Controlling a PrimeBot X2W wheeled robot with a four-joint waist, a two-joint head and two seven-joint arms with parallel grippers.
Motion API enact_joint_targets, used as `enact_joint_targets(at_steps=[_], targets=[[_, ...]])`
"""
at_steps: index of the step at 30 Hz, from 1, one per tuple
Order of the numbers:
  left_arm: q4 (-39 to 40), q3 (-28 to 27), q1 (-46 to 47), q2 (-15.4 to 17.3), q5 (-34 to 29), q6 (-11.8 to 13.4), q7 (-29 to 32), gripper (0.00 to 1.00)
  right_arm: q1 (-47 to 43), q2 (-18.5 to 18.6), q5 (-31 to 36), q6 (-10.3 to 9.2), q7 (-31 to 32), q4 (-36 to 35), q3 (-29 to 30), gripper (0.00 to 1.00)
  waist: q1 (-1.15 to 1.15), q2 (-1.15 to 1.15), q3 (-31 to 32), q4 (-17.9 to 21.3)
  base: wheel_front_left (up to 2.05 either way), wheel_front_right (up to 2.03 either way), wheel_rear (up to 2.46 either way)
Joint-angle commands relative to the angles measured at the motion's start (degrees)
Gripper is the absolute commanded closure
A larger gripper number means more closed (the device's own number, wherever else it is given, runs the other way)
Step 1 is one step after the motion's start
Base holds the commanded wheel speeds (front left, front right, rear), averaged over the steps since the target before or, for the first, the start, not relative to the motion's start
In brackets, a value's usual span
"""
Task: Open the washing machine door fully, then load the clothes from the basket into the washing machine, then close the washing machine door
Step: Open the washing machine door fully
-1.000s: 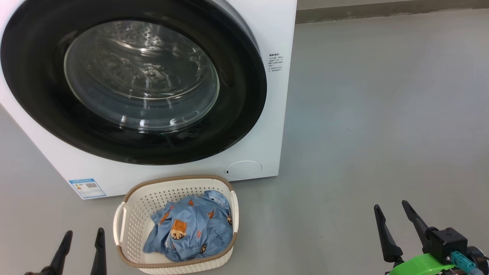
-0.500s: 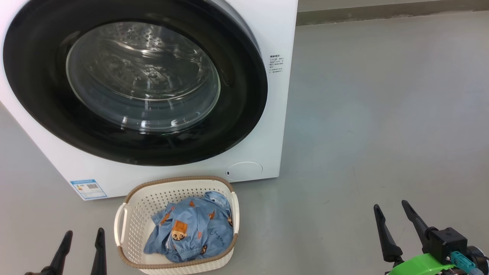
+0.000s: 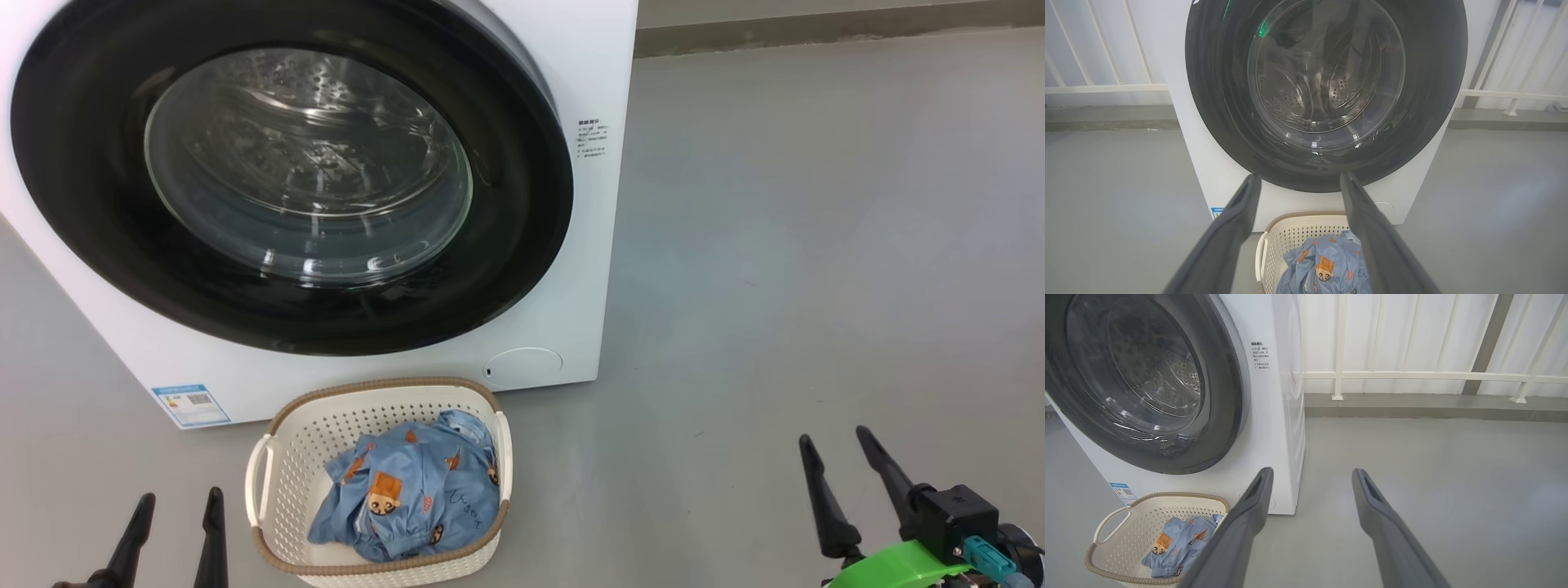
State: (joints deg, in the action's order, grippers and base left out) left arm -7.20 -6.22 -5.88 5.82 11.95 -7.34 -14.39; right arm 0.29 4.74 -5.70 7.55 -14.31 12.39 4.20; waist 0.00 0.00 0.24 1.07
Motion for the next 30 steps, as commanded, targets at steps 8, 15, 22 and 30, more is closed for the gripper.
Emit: enact_joint_targets(at_steps=[8, 15, 22, 30], targets=[[1.48, -2.11, 1.33, 0.83, 0.27, -0.14, -0.61, 0.0, 0.89, 0.61, -0.67, -0.06, -0.69, -2.33, -1.85, 1.0, 0.0, 0.0, -0.08, -0.03, 0.0, 0.0, 0.0], [1.56, -2.23, 1.06, 0.75, 0.44, -0.14, -0.61, 0.0, 0.7, 0.43, -1.45, -0.06, -0.69, -3.06, -1.45, 1.0, 0.0, 0.0, -0.11, -0.11, 0.0, 0.0, 0.0], [1.66, -2.4, 0.45, 0.61, 0.62, -0.14, -0.61, 0.0, 0.87, -0.54, -4.47, -0.06, -0.69, -4.06, 0.49, 1.0, 0.0, 0.0, -0.46, 0.0, 0.0, 0.0, 0.0], [1.66, -2.94, -0.37, 0.35, 0.85, -0.14, -0.61, 0.0, 2.17, -1.29, -13.53, -0.06, -0.69, -3.69, 2.65, 1.0, 0.0, 0.0, -1.15, 0.25, 0.0, 0.0, 0.0]])
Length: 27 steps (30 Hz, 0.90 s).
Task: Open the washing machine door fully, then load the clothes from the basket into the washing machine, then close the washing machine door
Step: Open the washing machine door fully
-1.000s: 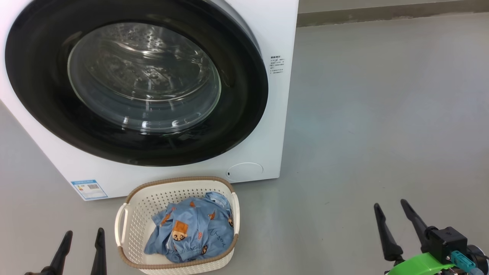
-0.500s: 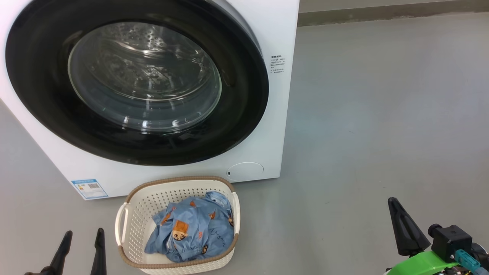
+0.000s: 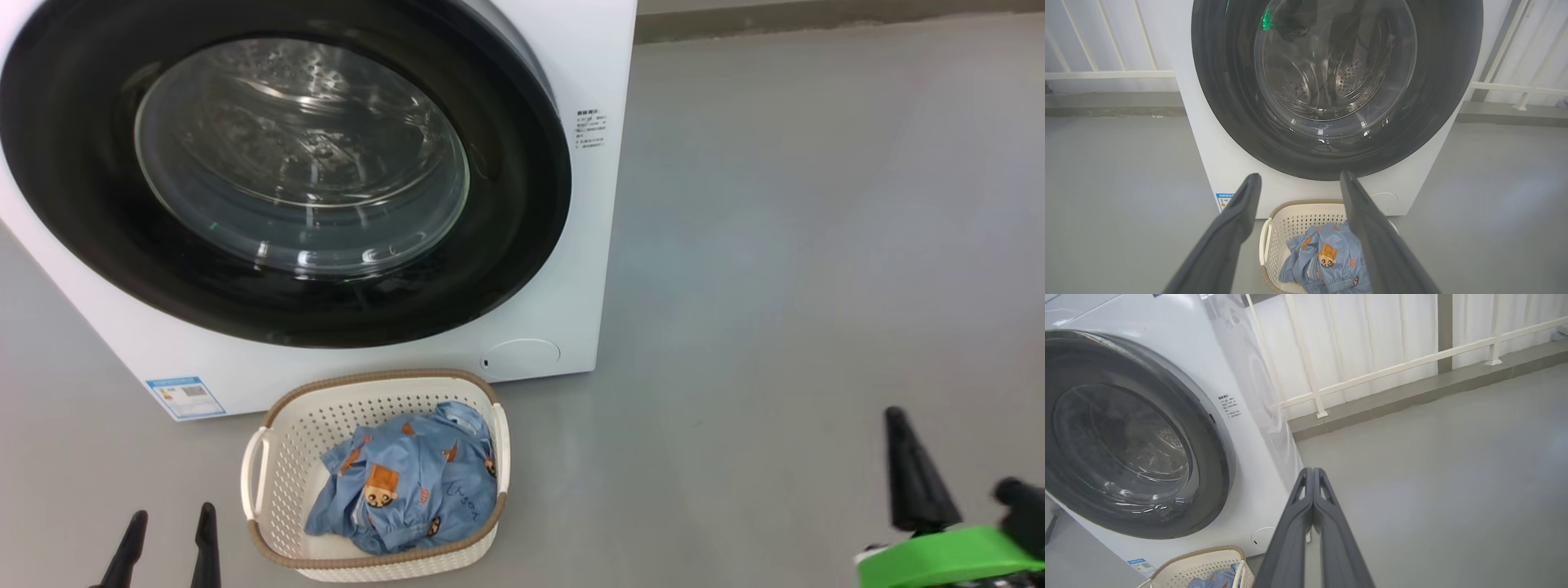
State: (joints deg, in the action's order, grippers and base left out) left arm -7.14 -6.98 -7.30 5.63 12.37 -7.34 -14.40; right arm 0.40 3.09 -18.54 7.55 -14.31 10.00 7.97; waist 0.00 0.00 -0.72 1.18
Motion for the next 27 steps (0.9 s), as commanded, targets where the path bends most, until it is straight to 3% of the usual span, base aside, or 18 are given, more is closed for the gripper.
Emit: enact_joint_targets(at_steps=[1, 11, 18, 27], targets=[[1.68, -2.21, 0.94, 0.62, 0.46, -0.14, -0.6, 0.0, 3.05, 0.19, -5.3, -0.06, -0.69, -1.09, 0.32, 1.0, 0.0, 0.0, -0.69, 0.26, 0.0, 0.0, 0.0], [2.09, -0.98, 2.35, 3.09, 1.89, -0.14, -0.6, 0.0, 10.78, -0.18, -36.86, -0.06, -0.69, 2.81, 9.47, 1.0, 0.0, 0.0, -6.02, -0.1, 0.0, 0.0, 0.0], [2.09, 0.52, 4.51, 5.0, 3.43, -0.14, -0.6, 0.0, 16.54, 1.82, -57.0, -0.06, 0.36, 6.51, 9.58, 1.0, 0.0, 0.0, -10.15, -1.44, 0.0, 0.0, 0.0], [1.27, 2.41, 6.85, 7.42, 5.28, -0.14, -0.6, 0.0, 22.35, 5.63, -72.28, -0.06, 7.94, 5.78, 11.34, 1.0, 0.0, 0.0, -14.47, -3.82, 0.0, 0.0, 0.0]])
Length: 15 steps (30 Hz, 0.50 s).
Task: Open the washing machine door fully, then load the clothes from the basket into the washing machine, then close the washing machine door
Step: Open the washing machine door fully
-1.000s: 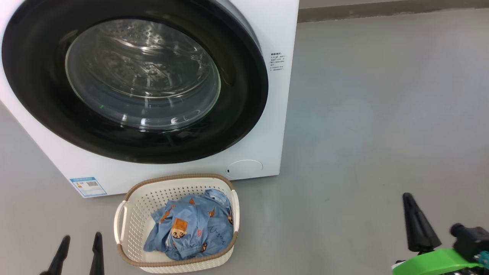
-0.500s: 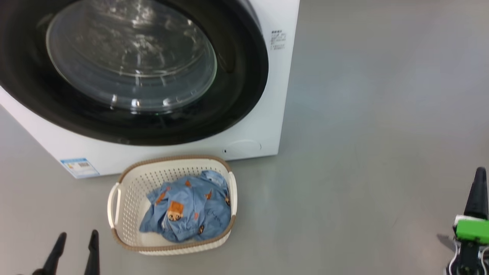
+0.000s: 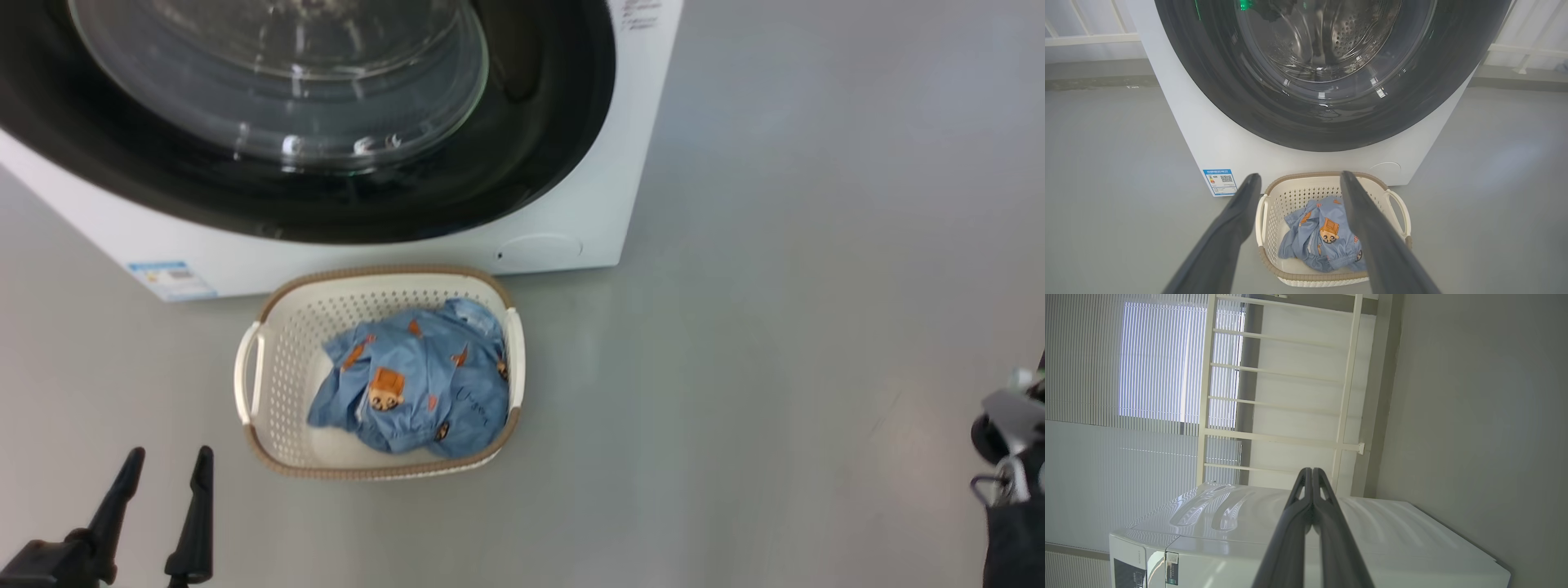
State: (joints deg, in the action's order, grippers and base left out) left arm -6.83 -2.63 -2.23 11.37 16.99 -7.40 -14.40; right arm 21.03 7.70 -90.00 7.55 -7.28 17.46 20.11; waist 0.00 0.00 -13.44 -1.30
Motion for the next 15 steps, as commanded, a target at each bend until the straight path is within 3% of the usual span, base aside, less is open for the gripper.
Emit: enact_joint_targets(at_steps=[1, 15], targets=[[0.92, -1.8, 1.93, 1.92, 0.81, -0.09, -0.6, 0.0, 2.41, 1.32, -1.67, -0.06, 1.82, -1.66, -0.55, 1.0, 0.0, 0.0, -2.27, -1.56, 0.0, 0.0, 0.0], [0.84, -0.14, 3.41, 3.9, 2.34, -0.09, -0.6, 0.0, 9.79, 3.03, -5.1, -0.06, 10.78, -1.29, 1.34, 1.0, 0.0, 0.0, -7.23, -4.43, 0.0, 0.0, 0.0]])
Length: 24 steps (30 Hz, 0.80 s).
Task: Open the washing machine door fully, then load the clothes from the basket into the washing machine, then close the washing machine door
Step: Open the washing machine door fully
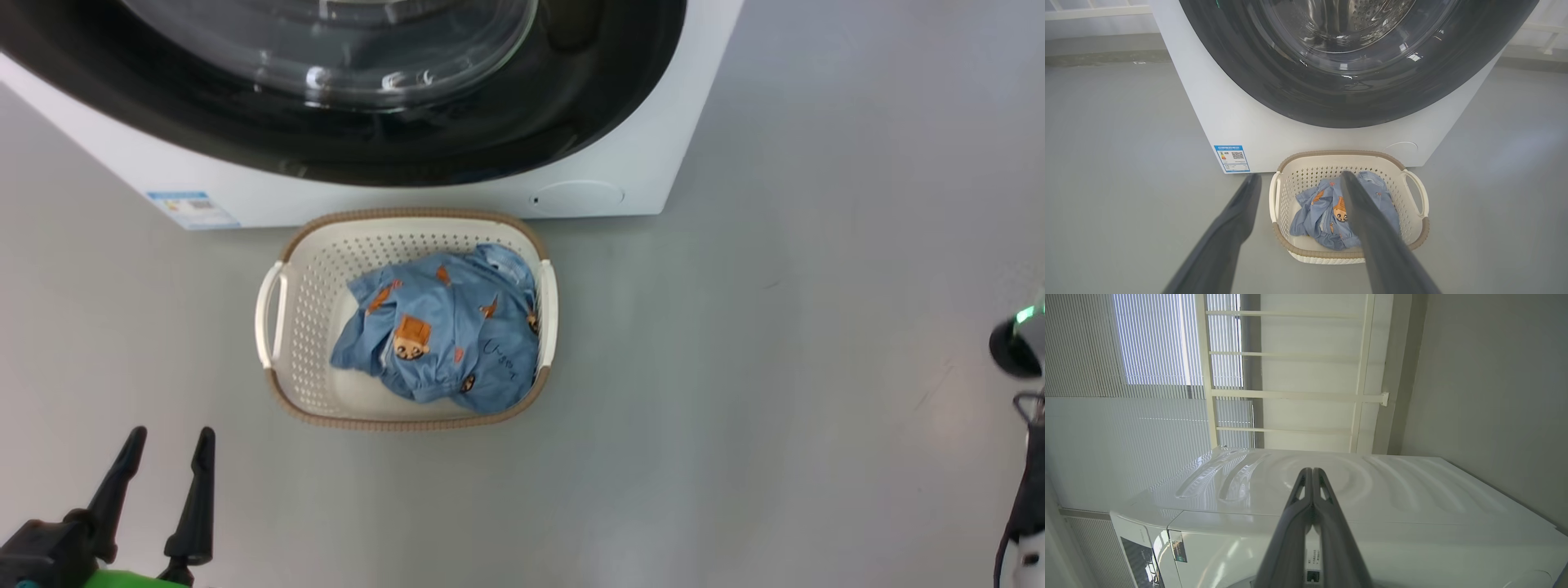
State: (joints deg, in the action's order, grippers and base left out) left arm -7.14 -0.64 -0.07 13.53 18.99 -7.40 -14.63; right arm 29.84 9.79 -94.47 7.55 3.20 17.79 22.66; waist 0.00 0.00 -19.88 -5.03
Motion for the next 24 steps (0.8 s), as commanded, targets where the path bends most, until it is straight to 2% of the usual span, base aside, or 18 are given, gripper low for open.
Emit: enact_joint_targets(at_steps=[1, 9, 15, 24], targets=[[1.19, -1.96, 1.25, 1.84, 0.39, -0.09, -0.37, 0.0, 1.77, 0.98, -0.7, -0.06, 1.01, -1.2, -1.44, 1.0, 0.0, 0.0, -1.06, -0.88, 0.0, 0.0, 0.0], [1.16, -1.41, 1.19, 2.03, 0.87, -0.09, -0.37, 0.0, 7.73, 2.69, -0.21, -0.06, 6.0, 1.14, -3.13, 1.0, 0.0, 0.0, -2.77, -3.22, 0.0, 0.0, 0.0], [1.22, -2.06, 0.88, 2.14, 1.34, -0.09, -0.37, 0.0, 12.54, 2.43, -0.52, -0.06, 9.79, 1.51, -4.9, 1.0, 0.0, 0.0, -4.68, -4.67, 0.0, 0.0, 0.0], [1.35, -2.66, 0.96, 2.01, 1.81, -0.09, -0.37, 0.0, 18.77, 2.27, 2.45, -0.06, 13.46, 3.01, -9.24, 1.0, 0.0, 0.0, -6.65, -7.19, 0.0, 0.0, 0.0]])
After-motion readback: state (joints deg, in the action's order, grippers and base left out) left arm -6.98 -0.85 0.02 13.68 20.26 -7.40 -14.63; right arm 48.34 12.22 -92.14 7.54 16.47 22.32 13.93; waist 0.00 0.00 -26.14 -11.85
